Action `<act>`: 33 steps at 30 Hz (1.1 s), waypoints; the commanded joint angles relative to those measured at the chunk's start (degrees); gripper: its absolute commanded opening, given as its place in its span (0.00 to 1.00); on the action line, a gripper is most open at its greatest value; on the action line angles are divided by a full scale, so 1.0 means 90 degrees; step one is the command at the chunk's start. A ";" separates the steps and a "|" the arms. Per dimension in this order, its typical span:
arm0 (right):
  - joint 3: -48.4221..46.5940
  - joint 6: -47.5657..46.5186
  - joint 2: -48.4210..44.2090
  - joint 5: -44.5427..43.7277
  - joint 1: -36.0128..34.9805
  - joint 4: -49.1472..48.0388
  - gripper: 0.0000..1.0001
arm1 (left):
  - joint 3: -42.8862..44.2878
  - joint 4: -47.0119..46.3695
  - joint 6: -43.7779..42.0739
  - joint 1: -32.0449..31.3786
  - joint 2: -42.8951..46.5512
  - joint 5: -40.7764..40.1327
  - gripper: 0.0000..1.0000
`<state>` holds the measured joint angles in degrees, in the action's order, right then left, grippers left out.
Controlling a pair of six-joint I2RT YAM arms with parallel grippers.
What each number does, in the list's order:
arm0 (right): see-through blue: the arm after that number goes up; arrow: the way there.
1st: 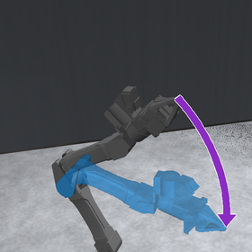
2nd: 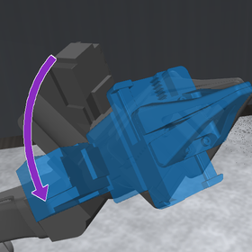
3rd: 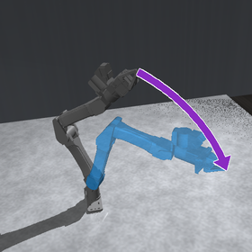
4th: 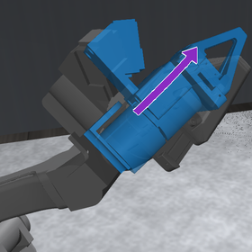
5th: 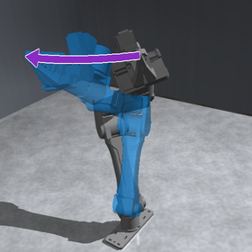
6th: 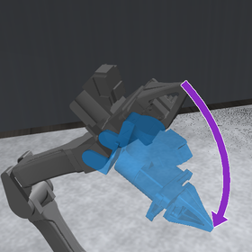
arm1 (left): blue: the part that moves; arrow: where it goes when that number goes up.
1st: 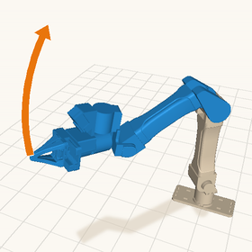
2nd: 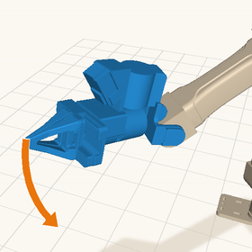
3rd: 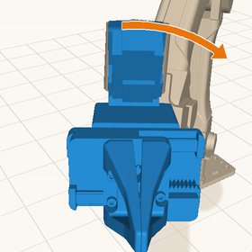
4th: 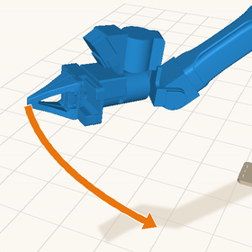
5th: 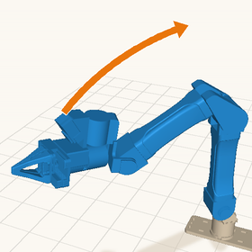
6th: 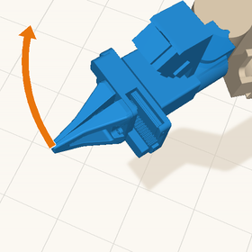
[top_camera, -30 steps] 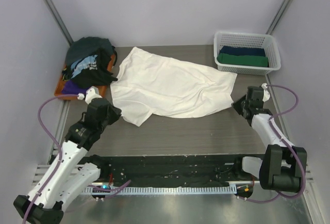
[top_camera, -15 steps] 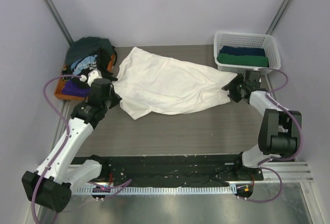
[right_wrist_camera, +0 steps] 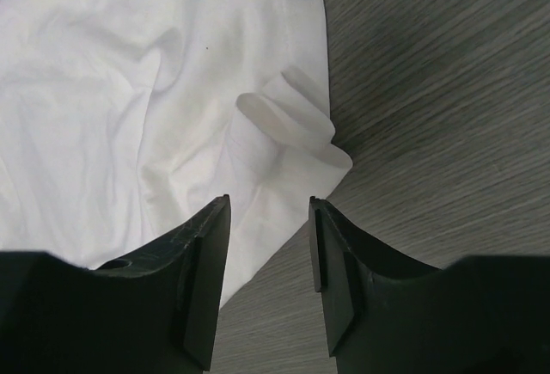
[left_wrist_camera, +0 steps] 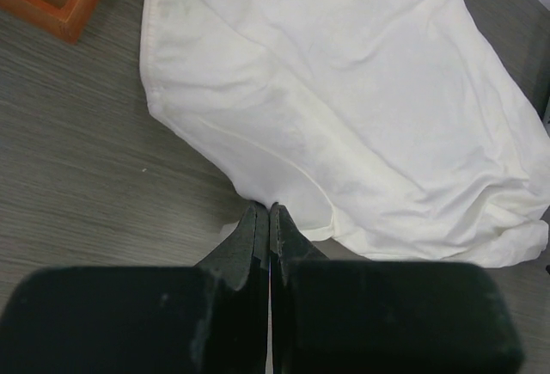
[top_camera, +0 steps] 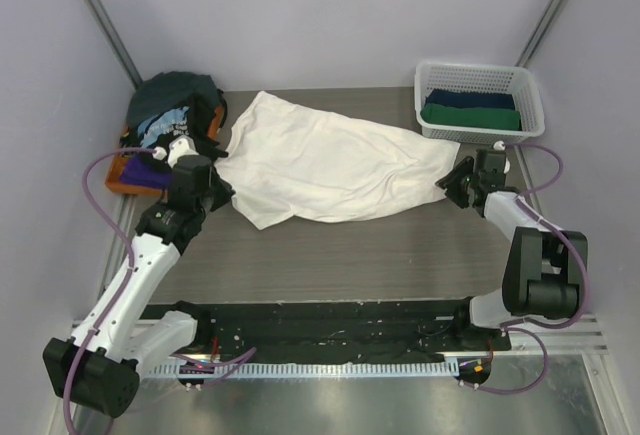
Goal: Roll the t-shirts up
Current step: Flatten out the T-shirt at the center of the board.
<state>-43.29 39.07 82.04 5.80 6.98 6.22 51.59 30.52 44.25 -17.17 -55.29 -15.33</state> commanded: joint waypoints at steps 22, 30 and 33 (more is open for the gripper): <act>-0.0503 -0.0015 0.0660 -0.0508 0.0015 -0.0730 0.10 | -0.0245 -0.0189 -0.0190 0.0033 0.0440 0.0180 0.00; -0.0474 -0.0034 0.0367 -0.0362 0.0015 -0.0457 0.01 | -0.0147 -0.0071 -0.0239 0.0033 0.0518 0.0131 0.00; -0.0434 -0.0015 0.0143 -0.0284 0.0015 -0.0389 0.01 | -0.0108 -0.0013 -0.0268 0.0033 0.0547 0.0083 0.00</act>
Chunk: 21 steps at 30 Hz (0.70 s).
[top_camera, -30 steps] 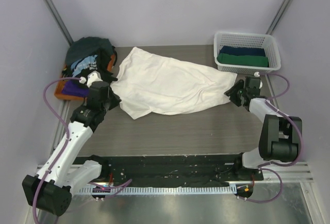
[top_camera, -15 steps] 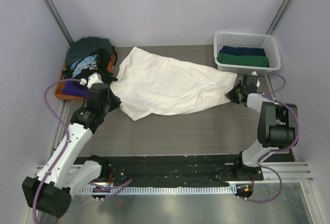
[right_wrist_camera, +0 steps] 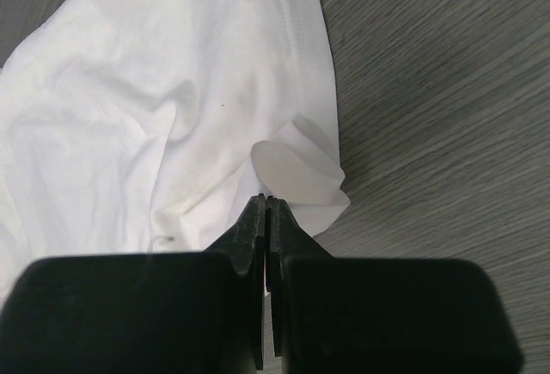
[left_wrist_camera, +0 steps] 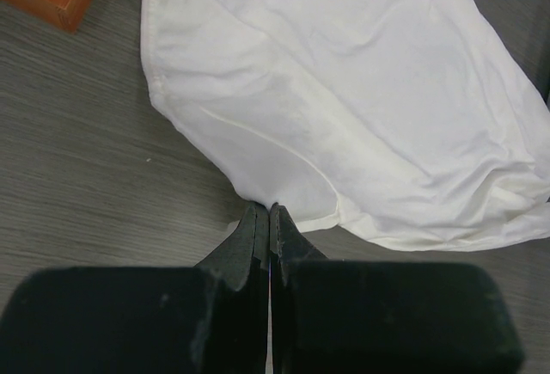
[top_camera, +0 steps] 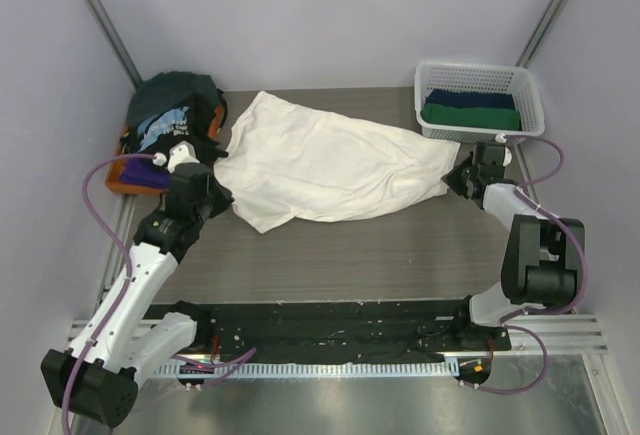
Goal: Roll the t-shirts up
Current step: Flatten out the T-shirt at the center of the board.
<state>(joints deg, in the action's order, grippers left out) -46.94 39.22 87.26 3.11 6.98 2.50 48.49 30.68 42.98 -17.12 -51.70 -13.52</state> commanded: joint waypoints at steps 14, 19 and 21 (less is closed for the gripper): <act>0.2061 0.0778 -0.3854 -0.0941 0.0015 0.2397 0.04 | 0.0374 0.0185 -0.0186 0.0028 0.0315 -0.0227 0.00; 0.2489 0.0906 -0.4772 -0.0932 0.0005 0.2644 0.57 | 0.0267 0.0146 -0.0157 0.0038 0.0305 -0.0207 0.00; 0.2607 0.0867 -0.4891 -0.0913 0.0015 0.2554 0.56 | 0.0237 0.0127 -0.0137 0.0028 0.0315 -0.0187 0.00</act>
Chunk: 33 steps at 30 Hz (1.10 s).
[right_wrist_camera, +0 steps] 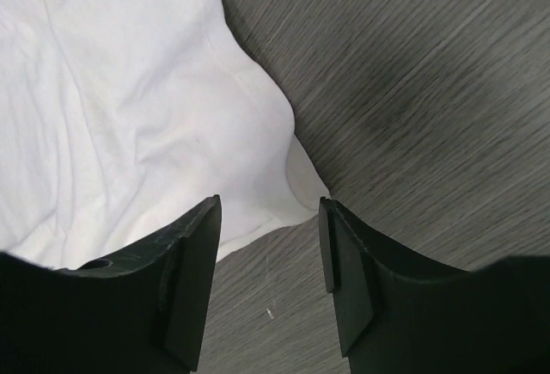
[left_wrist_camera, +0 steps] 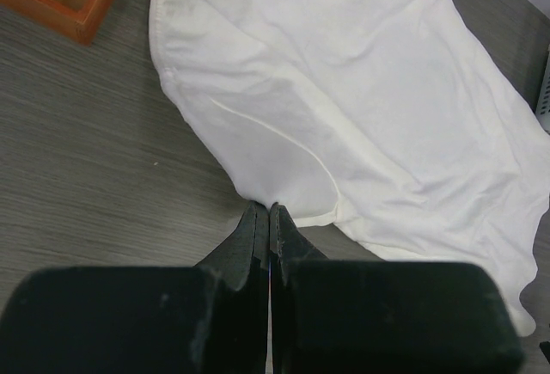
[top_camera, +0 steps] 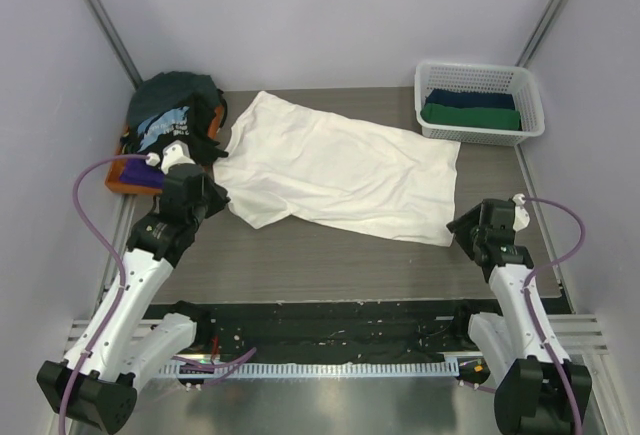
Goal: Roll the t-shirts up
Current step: Flatten out the T-shirt at the center of the board.
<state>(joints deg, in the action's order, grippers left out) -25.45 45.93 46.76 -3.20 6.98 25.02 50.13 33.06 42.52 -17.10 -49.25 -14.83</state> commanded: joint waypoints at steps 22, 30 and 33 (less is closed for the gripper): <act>0.0523 -0.0065 0.0027 0.0121 0.0005 -0.0747 0.31 | 0.0065 -0.0118 -0.0193 0.0025 0.0121 -0.0218 0.00; -0.0022 -0.0358 0.1414 0.0561 0.0015 -0.1578 0.01 | 0.0231 -0.0021 -0.0320 0.0025 0.0111 -0.0276 0.00; -0.0364 -0.0416 0.1620 0.0454 0.0015 -0.1627 0.01 | 0.0260 0.0008 -0.0369 0.0025 0.0141 -0.0344 0.00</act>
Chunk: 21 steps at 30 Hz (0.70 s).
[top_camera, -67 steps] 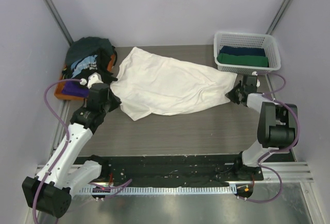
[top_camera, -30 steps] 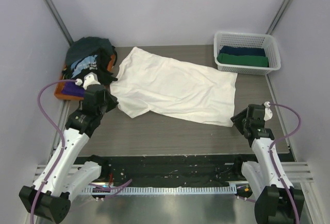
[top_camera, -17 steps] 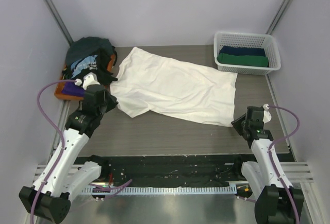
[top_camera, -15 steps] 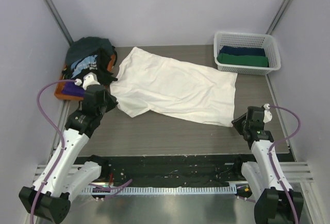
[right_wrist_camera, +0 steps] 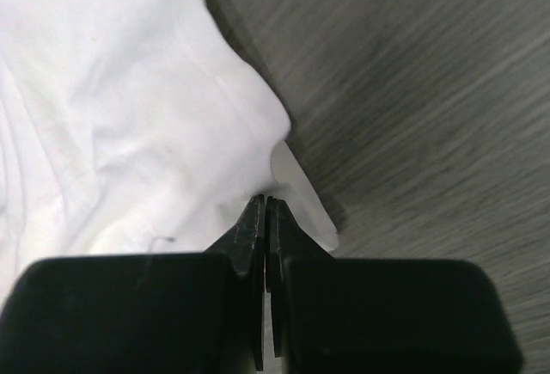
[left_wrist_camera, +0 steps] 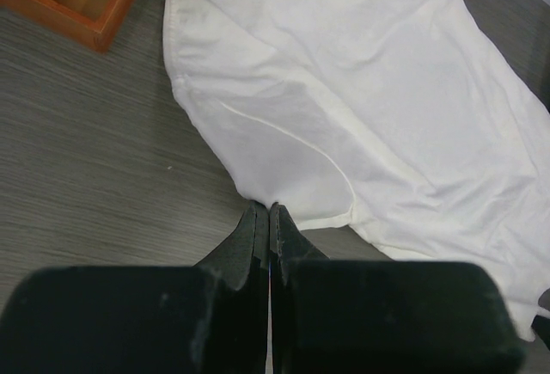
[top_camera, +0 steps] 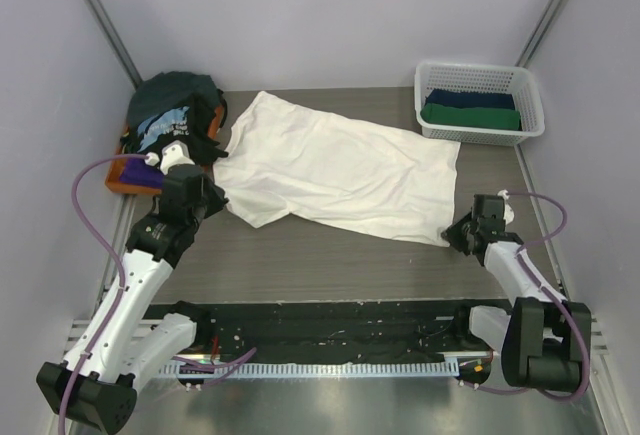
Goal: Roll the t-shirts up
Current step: Flatten out the T-shirt at the center of the board.
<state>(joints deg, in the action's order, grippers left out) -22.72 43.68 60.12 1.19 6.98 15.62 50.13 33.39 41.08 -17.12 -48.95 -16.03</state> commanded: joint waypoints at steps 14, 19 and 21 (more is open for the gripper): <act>-0.1538 -0.0341 0.1758 0.0054 0.0015 -0.0632 0.21 | 0.0319 -0.0028 -0.0277 0.0028 0.0038 -0.0172 0.00; -0.1480 -0.0508 0.1202 -0.0620 0.0015 -0.0222 0.28 | 0.0309 -0.0047 -0.0277 0.0028 0.0029 -0.0133 0.00; -0.1421 -0.0479 0.1152 -0.0747 0.0015 -0.0192 0.26 | 0.0309 -0.0067 -0.0277 0.0028 0.0019 -0.0133 0.00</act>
<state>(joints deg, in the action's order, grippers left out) -35.00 40.58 73.69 -0.69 6.98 12.75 50.35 34.13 39.77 -17.12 -48.95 -16.88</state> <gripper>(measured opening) 0.269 0.012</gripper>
